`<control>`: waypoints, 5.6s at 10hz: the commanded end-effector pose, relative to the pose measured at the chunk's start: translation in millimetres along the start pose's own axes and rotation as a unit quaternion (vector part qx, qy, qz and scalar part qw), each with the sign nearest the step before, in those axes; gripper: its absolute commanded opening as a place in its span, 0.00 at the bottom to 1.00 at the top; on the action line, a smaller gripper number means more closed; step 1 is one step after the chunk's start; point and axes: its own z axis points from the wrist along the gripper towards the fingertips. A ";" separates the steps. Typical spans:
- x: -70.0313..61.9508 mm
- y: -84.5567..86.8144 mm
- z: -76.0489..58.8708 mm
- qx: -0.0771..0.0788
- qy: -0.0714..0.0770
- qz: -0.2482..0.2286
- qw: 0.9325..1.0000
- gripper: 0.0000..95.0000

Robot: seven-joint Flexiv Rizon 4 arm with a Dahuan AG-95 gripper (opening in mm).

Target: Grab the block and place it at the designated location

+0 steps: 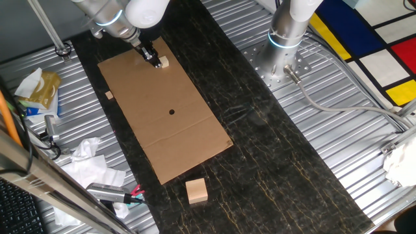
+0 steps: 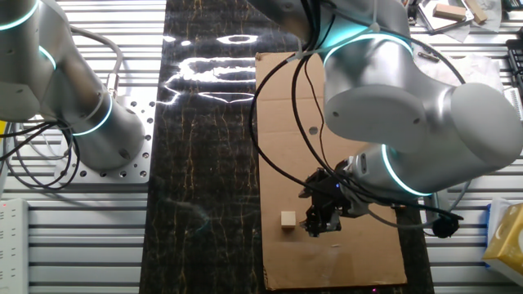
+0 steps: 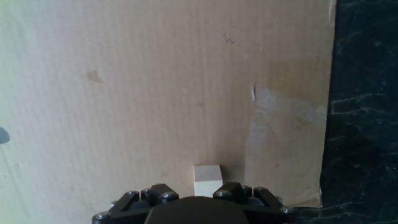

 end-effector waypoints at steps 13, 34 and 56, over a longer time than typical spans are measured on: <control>3.7 -12.6 19.1 -0.013 0.000 0.000 1.000 0.60; 9.9 -9.7 31.1 -0.031 0.000 0.009 0.999 0.40; 15.6 -10.7 23.2 -0.028 -0.002 0.008 1.000 0.00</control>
